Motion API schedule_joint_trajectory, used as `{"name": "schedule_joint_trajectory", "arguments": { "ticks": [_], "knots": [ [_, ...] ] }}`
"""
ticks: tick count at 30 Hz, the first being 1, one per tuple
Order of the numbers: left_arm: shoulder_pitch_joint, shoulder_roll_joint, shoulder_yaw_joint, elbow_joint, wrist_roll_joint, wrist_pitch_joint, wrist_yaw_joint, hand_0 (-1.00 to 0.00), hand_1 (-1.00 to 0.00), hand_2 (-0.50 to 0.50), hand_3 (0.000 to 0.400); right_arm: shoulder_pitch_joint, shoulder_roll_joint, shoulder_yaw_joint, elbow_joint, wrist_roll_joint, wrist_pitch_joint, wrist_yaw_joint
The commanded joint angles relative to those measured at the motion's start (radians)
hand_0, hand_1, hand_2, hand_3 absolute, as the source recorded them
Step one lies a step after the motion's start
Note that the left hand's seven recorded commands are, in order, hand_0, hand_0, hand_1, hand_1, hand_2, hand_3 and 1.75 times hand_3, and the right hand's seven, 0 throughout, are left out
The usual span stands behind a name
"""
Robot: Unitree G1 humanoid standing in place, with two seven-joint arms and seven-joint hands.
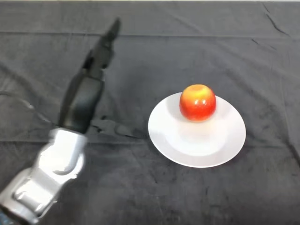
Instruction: Move the apple to the plate
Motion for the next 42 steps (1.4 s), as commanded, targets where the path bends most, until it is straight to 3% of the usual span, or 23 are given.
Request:
{"name": "schedule_joint_trajectory", "arguments": {
  "ticks": [1,10,17,30,42],
  "knots": [
    [0.063,0.068,0.06,-0.054,-0.02,-0.022,-0.012,0.0,0.0,0.0,0.0,0.009,-0.033,-0.0067,-0.015,-0.004,-0.001,-0.0042],
    [0.197,0.181,0.29,-0.159,-0.119,-0.058,-0.041,0.0,0.0,0.0,0.0,0.009,-0.031,-0.0056,-0.018,-0.0047,0.0,-0.006],
    [0.308,0.249,0.491,-0.135,-0.21,-0.142,-0.078,0.0,0.0,0.0,0.0,0.01,-0.031,-0.0051,-0.019,-0.005,0.0,-0.007],
    [0.446,0.25,0.792,0.153,-0.307,-0.354,-0.149,0.0,0.0,0.0,0.0,0.01,-0.031,-0.0052,-0.018,-0.0046,0.0,-0.0071],
    [0.513,0.259,1.01,0.429,-0.422,-0.468,-0.25,0.0,0.0,0.0,0.0,0.008,-0.033,-0.0067,-0.014,-0.0035,-0.001,-0.005]
  ]
}}
